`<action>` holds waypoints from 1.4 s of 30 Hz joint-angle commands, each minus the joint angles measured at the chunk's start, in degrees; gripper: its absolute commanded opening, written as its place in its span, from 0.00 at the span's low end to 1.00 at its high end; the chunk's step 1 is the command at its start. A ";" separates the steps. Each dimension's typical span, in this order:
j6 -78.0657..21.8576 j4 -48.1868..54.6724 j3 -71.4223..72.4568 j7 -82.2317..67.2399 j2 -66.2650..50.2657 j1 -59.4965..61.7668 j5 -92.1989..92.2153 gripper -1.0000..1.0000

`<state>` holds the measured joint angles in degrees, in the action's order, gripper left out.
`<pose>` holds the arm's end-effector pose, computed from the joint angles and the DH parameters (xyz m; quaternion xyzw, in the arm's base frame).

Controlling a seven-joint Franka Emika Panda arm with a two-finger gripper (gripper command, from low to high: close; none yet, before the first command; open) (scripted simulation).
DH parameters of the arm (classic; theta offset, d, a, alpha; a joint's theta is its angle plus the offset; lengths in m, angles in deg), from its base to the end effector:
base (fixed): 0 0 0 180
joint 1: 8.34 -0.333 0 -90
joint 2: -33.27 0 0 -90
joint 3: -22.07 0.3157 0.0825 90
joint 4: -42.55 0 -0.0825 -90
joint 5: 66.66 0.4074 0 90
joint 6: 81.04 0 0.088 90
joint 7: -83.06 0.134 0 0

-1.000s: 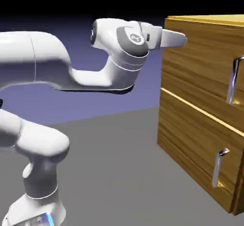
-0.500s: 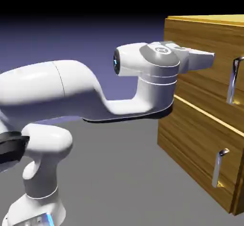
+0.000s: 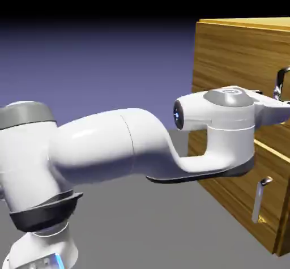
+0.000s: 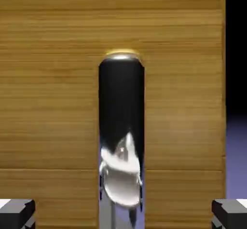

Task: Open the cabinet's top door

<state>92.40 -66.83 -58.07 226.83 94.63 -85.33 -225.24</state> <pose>0.5631 -0.1991 0.5177 -0.6582 0.2583 -0.6482 0.2828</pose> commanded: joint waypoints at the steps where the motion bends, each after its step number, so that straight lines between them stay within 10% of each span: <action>1: 0.00 0.00 0.00 0.00 0.00 0.00 0.00 0.00; 28: -34.22 -51.93 40.97 -0.04 8.14 50.74 25.46 0.00; 42: -51.08 -65.21 70.04 -6.46 21.37 57.01 57.31 0.00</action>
<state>41.39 -132.03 11.95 220.37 116.00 -28.32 -167.97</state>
